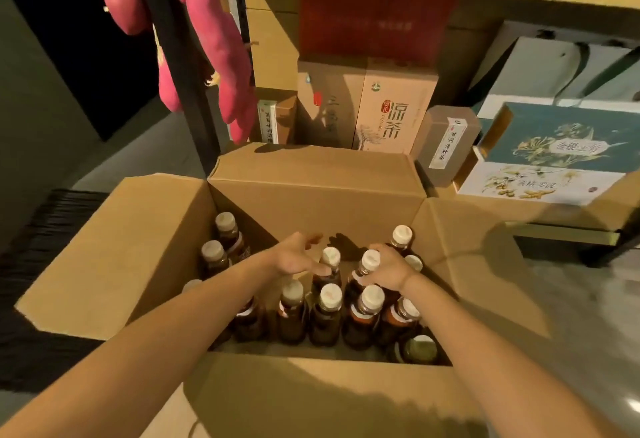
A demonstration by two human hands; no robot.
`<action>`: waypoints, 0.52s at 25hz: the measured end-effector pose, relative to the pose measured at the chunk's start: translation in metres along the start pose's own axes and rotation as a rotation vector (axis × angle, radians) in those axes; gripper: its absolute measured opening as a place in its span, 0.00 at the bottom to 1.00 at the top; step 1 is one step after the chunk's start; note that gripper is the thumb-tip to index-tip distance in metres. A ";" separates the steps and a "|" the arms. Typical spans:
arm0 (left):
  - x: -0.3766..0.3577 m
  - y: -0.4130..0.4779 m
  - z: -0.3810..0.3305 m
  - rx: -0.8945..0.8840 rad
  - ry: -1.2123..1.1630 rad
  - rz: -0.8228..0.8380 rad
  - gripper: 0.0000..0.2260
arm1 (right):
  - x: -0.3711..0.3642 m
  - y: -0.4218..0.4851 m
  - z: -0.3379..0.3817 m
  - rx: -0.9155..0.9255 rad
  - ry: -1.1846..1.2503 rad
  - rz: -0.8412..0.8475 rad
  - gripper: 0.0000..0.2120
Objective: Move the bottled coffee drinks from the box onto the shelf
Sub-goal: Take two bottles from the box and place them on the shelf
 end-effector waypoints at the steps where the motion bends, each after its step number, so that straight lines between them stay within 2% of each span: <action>1: -0.006 0.006 0.006 0.021 0.003 0.046 0.38 | -0.006 0.008 -0.006 -0.010 -0.037 0.038 0.21; 3: -0.016 0.014 0.015 0.041 -0.030 0.095 0.34 | -0.011 0.018 -0.012 -0.018 -0.040 0.060 0.24; 8: -0.026 0.031 0.025 0.009 -0.092 0.123 0.26 | -0.014 0.020 -0.017 -0.058 0.122 0.043 0.18; 13: -0.032 0.043 0.034 -0.051 -0.051 0.083 0.25 | -0.026 0.039 -0.023 -0.071 0.162 0.148 0.26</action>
Point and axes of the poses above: each hand's wrist, its own y-axis towards the middle knuckle, its own x-axis out of the back of the hand, z = x × y, the point moved 2 cm from there along y, towards the middle knuckle, and after that the axes turned 13 degrees about -z, right-handed, at the moved point
